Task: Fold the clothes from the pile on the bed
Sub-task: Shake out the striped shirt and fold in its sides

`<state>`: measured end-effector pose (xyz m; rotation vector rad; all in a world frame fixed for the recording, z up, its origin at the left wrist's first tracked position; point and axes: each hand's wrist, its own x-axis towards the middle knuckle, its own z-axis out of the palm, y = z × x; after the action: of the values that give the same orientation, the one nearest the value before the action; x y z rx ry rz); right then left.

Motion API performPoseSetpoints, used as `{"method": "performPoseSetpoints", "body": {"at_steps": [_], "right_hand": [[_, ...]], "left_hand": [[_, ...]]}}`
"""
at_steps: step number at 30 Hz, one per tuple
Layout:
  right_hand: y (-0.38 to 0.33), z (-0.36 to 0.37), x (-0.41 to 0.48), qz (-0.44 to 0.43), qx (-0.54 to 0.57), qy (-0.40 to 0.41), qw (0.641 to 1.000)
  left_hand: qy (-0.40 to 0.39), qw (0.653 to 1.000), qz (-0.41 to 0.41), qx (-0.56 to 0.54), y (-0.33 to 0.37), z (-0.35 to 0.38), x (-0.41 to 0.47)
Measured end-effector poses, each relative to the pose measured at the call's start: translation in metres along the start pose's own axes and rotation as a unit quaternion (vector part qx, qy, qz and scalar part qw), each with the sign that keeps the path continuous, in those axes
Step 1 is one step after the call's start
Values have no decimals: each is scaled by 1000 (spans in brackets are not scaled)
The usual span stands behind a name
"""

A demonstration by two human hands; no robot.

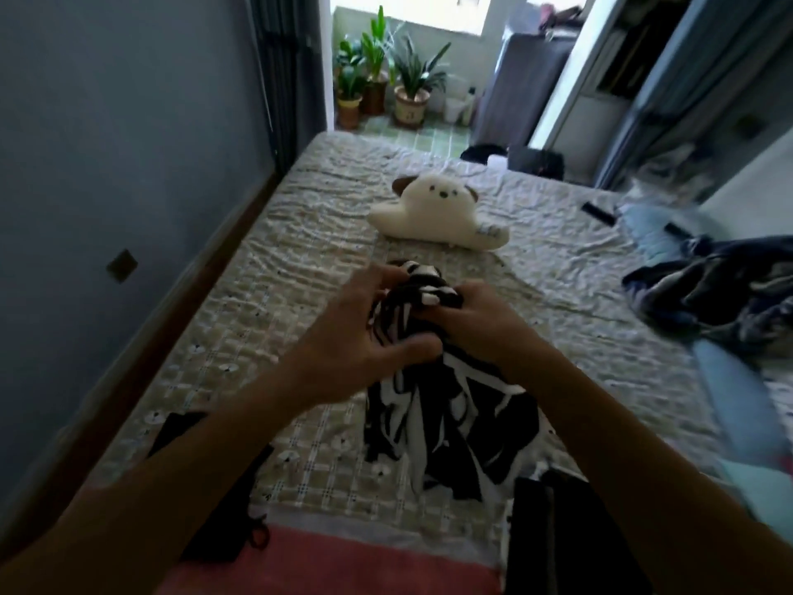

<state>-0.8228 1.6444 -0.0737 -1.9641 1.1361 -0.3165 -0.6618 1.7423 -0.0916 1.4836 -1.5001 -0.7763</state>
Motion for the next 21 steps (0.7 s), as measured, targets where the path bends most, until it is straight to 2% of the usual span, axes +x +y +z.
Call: {"method": "performPoseSetpoints", "body": {"at_steps": [1,3,5,7,9,14,17,21], "right_hand": [[-18,-16,-4,10,6,2,1000],[-53,-52,-14,15,-2,13,1000],[-83,-92,-25,-1,-22,34,999],[-109,-132,-39,-30,-57,82,995],[-126,-173,-51,-60,-86,149,983],[-122,-255,-68,-114,-113,244,956],[-109,-278,-76,-100,-111,291,945],[-100,-293,-78,-37,-130,355,925]], "left_hand": [[-13,999,33,28,12,2,-4],[29,994,91,60,30,-3,1],[83,991,89,62,51,-19,14],[83,993,71,45,76,-38,27],[102,988,91,70,103,-57,41],[140,971,171,94,186,-116,71],[154,944,237,168,230,-144,81],[154,910,305,234,283,-164,88]]}}
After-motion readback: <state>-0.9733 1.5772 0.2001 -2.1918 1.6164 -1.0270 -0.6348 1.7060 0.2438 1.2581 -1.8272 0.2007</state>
